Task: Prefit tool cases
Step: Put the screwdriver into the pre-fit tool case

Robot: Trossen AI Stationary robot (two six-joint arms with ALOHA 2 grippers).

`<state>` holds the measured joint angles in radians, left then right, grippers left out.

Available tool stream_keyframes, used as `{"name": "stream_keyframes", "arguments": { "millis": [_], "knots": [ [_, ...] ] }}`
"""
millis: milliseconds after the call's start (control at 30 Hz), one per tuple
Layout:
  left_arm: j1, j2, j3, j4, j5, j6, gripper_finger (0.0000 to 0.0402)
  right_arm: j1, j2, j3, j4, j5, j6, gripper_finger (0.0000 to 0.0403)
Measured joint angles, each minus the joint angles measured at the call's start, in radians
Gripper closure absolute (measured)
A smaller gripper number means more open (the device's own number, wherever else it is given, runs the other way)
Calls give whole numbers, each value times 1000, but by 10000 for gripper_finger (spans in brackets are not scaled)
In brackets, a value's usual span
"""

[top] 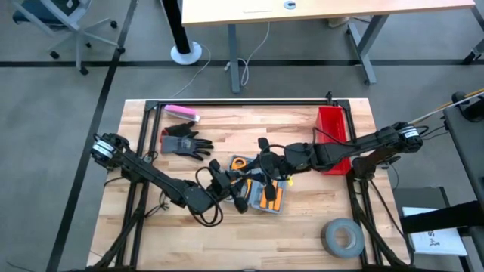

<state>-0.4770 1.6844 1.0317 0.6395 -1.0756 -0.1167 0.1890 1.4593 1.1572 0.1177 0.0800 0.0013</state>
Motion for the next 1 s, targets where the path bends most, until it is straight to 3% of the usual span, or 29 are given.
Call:
{"name": "stream_keyframes", "arguments": {
  "millis": [233,467,733,1000],
  "knots": [
    [1,0,0,-5,12,-22,365,0,-27,0,-1,28,-30,273],
    [11,-6,0,-93,61,-150,365,7,-146,0,-184,106,-46,263],
    [93,-18,35,-376,271,-455,365,23,-308,-35,-425,158,14,283],
    [169,-18,154,-690,462,-598,365,24,-429,-184,-478,179,123,294]
  ]
}}
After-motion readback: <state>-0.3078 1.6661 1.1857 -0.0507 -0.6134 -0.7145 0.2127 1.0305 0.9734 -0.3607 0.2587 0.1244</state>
